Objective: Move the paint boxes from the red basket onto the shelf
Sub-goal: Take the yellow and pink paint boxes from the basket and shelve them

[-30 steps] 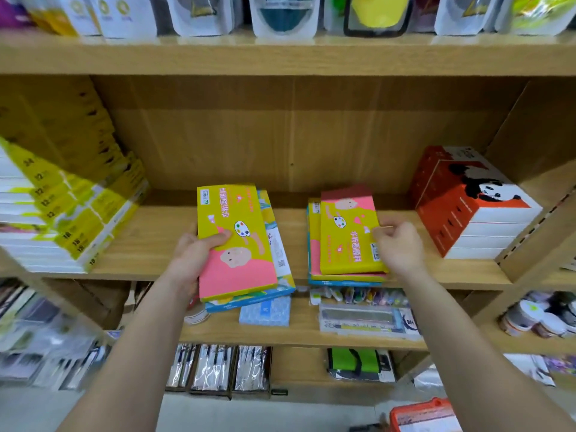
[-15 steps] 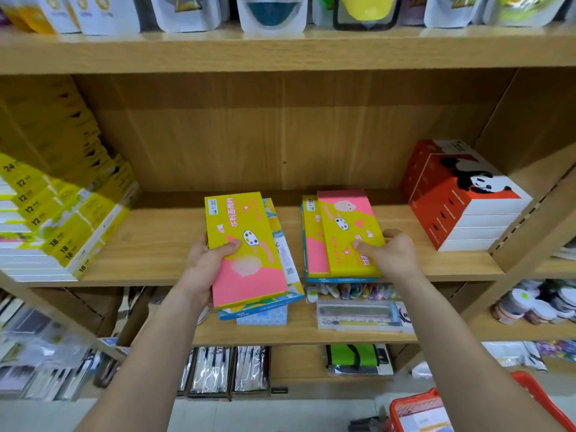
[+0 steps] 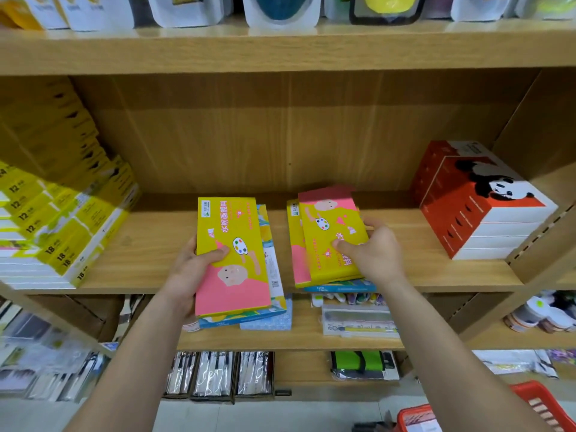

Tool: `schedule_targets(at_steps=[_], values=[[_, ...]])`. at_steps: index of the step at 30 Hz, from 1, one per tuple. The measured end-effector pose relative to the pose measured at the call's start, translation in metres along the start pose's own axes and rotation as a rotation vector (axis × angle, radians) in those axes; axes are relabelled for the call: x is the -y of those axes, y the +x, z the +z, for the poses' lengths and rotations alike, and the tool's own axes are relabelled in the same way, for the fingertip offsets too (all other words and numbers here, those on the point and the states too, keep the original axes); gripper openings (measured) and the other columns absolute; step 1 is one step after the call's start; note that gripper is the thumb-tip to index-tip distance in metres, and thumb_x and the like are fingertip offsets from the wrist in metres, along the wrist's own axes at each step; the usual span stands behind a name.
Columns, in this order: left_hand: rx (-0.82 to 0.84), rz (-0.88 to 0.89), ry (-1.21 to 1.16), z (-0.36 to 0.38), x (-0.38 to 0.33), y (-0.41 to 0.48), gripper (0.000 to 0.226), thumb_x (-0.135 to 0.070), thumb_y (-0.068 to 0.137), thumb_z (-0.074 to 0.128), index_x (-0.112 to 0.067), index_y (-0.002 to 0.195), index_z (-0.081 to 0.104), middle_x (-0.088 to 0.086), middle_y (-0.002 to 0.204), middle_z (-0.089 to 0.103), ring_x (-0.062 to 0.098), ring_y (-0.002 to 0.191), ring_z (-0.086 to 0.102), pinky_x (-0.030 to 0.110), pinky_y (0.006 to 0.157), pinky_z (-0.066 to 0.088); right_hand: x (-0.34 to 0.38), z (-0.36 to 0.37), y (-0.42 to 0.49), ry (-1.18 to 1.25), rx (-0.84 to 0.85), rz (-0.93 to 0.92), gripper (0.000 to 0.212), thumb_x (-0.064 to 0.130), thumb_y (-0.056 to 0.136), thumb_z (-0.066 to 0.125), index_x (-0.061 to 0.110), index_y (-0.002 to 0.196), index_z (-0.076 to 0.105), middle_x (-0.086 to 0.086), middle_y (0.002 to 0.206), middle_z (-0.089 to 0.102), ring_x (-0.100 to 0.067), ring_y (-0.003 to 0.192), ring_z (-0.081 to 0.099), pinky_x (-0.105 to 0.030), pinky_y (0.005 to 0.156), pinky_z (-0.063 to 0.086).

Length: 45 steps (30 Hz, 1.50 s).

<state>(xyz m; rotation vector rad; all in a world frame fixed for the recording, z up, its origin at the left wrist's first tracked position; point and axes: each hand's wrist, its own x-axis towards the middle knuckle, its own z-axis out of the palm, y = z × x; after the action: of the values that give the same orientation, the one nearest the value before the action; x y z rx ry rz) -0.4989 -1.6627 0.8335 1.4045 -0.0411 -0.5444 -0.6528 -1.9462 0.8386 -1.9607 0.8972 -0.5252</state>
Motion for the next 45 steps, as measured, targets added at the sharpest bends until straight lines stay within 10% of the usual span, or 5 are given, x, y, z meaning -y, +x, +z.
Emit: schedule_targets(at_steps=[10, 21, 29, 38, 45], values=[[-0.174, 0.071, 0.022, -0.085, -0.021, -0.032, 0.037, -0.007, 0.087, 0.071, -0.019, 0.122, 0.067, 0.014, 0.103, 0.078, 0.034, 0.076, 0.077, 0.042, 0.056, 0.061, 0.062, 0.093, -0.010, -0.037, 0.302, -0.123, 0.018, 0.016, 0.083, 0.083, 0.024, 0.083, 0.067, 0.010, 0.082, 0.074, -0.013, 0.081, 0.071, -0.026, 0.071, 0.057], [-0.136, 0.096, 0.016, -0.034, -0.042, -0.031, 0.031, -0.007, 0.087, 0.072, -0.014, 0.117, 0.069, 0.013, 0.097, 0.080, 0.030, 0.071, 0.078, 0.038, 0.052, 0.060, 0.001, 0.022, -0.014, -0.401, 0.029, -0.191, 0.035, 0.030, 0.100, 0.062, 0.015, 0.130, 0.069, -0.009, 0.136, 0.067, -0.036, 0.127, 0.058, -0.044, 0.107, 0.045], [0.017, 0.069, 0.055, 0.057, -0.029, -0.009, 0.030, -0.005, 0.087, 0.072, -0.019, 0.113, 0.068, 0.008, 0.098, 0.080, 0.026, 0.073, 0.078, 0.036, 0.057, 0.061, 0.031, 0.013, -0.038, 0.260, 0.383, 0.008, 0.077, 0.073, 0.083, 0.053, 0.027, 0.145, 0.056, 0.009, 0.131, 0.069, -0.013, 0.119, 0.066, -0.033, 0.101, 0.052], [0.032, 0.317, 0.374, 0.081, -0.028, 0.003, 0.023, -0.025, 0.095, 0.068, -0.024, 0.118, 0.070, -0.014, 0.100, 0.075, -0.008, 0.084, 0.069, 0.010, 0.065, 0.050, 0.031, 0.006, -0.011, 0.619, 0.277, 0.115, 0.023, 0.011, 0.089, 0.081, 0.012, 0.108, 0.070, -0.005, 0.094, 0.082, -0.016, 0.073, 0.078, -0.029, 0.058, 0.061], [-0.295, 0.174, 0.935, 0.035, 0.002, 0.025, 0.073, -0.048, 0.087, 0.071, -0.003, 0.140, 0.048, 0.023, 0.138, 0.058, 0.041, 0.134, 0.045, 0.046, 0.112, 0.029, 0.011, -0.016, 0.018, 0.292, 0.113, 0.169, 0.015, 0.020, 0.095, 0.074, 0.009, 0.105, 0.077, 0.000, 0.086, 0.080, -0.020, 0.076, 0.077, -0.036, 0.072, 0.062]])
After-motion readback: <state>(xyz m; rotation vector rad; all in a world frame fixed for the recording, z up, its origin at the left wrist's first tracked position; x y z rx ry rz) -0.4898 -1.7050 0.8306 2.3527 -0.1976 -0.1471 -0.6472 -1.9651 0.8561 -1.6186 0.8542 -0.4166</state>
